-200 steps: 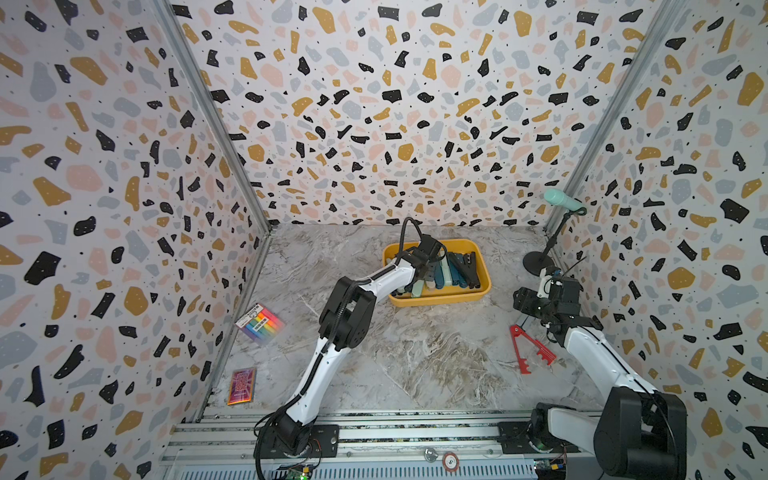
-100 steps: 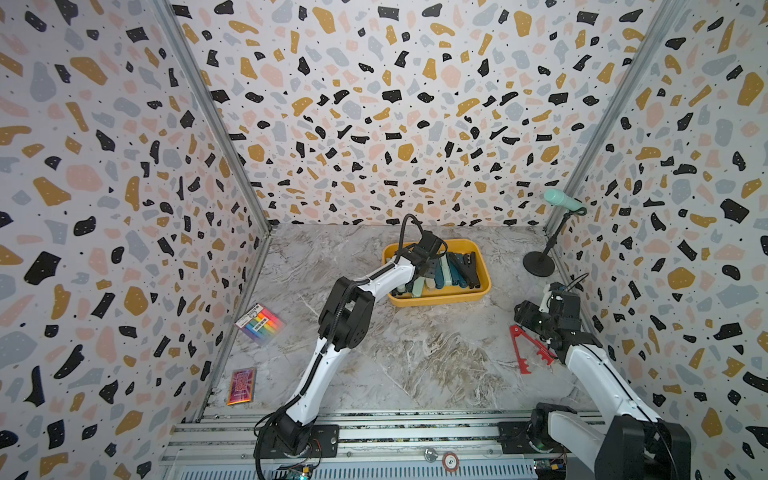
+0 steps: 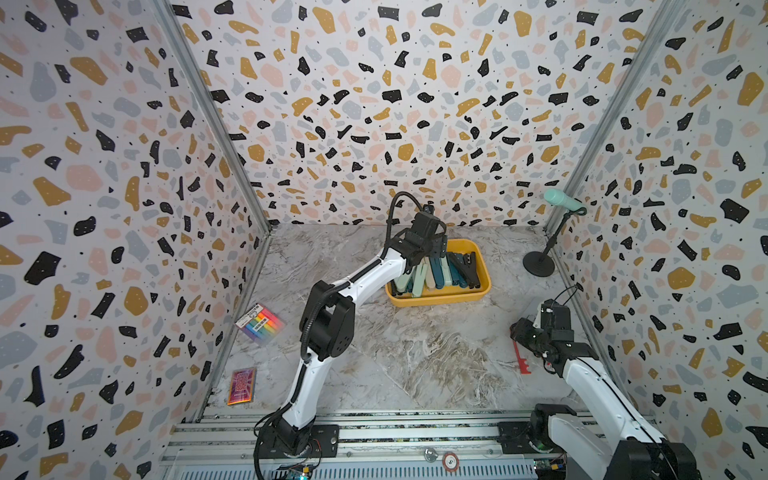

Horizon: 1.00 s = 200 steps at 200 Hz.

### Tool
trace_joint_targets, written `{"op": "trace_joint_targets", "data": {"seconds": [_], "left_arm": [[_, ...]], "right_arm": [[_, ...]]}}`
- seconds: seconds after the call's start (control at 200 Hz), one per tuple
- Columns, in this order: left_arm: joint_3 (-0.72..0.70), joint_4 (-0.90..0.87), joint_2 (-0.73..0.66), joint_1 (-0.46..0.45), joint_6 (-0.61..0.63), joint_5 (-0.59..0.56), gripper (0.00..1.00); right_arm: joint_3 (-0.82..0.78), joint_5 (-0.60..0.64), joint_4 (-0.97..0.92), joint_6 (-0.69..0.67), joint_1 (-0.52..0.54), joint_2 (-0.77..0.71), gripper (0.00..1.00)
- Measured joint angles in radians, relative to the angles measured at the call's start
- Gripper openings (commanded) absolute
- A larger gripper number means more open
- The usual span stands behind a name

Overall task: Put the pruning pliers into the storage box
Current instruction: Place the pruning pliers in the storage box.

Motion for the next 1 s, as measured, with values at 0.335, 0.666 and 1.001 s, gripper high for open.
{"op": "trace_joint_targets", "data": {"seconds": [0.335,0.666,1.001], "left_arm": [[-0.325,0.142,-0.216,0.000,0.009,-0.019,0.99],[-0.441,0.199,-0.297,0.009,0.010,-0.030,0.99],[-0.567,0.227,-0.397,0.056,0.006,-0.030,0.99]], "right_arm": [[-0.058,0.033,-0.040,0.058,0.037,-0.018,0.53],[-0.068,0.053,-0.037,0.077,0.086,0.048,0.30],[-0.067,0.103,0.022,0.114,0.177,0.106,0.00]]}}
